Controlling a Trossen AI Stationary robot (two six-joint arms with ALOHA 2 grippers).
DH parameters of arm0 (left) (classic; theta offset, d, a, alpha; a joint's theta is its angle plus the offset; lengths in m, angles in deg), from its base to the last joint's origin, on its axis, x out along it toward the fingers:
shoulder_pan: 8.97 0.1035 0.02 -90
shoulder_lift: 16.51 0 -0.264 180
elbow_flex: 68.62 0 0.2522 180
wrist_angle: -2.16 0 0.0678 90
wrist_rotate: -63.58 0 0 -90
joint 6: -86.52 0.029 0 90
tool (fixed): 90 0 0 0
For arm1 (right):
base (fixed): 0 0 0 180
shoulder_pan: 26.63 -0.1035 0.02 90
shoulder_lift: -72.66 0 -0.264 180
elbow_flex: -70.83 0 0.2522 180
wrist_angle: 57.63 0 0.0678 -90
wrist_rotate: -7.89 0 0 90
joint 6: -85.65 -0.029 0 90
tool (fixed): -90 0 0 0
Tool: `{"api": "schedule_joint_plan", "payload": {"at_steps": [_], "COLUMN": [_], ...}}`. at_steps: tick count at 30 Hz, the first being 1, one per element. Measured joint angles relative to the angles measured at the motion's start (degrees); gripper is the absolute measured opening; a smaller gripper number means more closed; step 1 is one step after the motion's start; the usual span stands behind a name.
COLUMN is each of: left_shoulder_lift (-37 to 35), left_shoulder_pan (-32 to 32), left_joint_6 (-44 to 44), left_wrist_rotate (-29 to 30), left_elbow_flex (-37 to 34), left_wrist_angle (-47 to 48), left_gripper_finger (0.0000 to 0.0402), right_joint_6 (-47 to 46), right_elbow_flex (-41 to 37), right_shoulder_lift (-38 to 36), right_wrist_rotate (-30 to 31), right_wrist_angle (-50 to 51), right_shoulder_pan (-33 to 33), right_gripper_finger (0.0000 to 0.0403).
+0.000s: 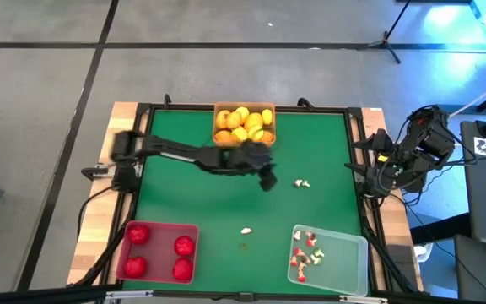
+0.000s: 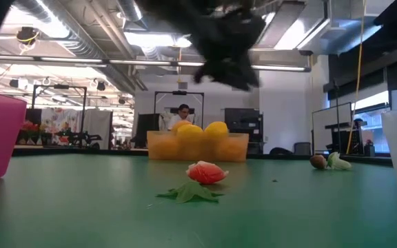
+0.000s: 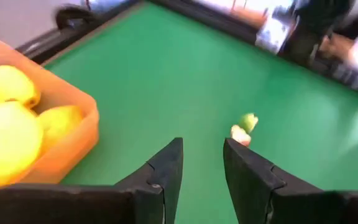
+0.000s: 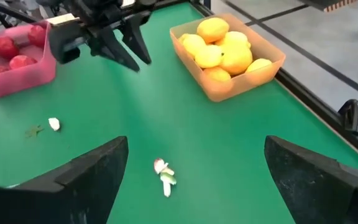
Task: Sort produce into baskets
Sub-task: Put the brown mushroom into the transparent bin
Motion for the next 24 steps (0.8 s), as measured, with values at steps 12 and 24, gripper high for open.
{"api": "schedule_joint_plan", "payload": {"at_steps": [12, 24], "left_shoulder_lift": [-15.03, -13.5], "left_shoulder_pan": [0.17, 3.36], "left_joint_6": [-30.69, -51.15], "left_wrist_rotate": [5.57, 6.55], "left_elbow_flex": [-25.22, -27.13], "left_wrist_angle": [-8.27, -7.79], "left_gripper_finger": [0.0111, 0.0111], "right_joint_6": [-0.18, -1.68], "right_elbow_flex": [0.0, 0.0], "right_shoulder_lift": [0.0, 0.0], "right_wrist_rotate": [2.0, 2.49], "right_wrist_angle": [-0.03, -0.05], "right_shoulder_pan": [0.01, 0.02], "right_gripper_finger": [0.0374, 0.0374]}}
